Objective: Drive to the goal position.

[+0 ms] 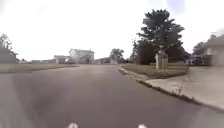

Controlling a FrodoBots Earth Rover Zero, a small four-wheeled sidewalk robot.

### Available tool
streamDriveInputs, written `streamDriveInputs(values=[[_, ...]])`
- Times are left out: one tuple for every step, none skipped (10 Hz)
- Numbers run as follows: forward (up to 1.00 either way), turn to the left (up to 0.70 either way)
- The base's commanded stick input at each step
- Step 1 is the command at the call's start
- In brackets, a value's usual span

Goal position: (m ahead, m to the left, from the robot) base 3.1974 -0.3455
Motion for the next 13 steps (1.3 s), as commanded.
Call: streamDriveInputs(values=[[1.0,0.0],[1.0,0.0],[1.0,0.0],[1.0,0.0],[1.0,0.0],[1.0,0.0],[1.0,0.0],[1.0,0.0],[1.0,-0.01],[1.0,-0.01],[1.0,-0.01],[1.0,-0.02],[1.0,-0.02]])
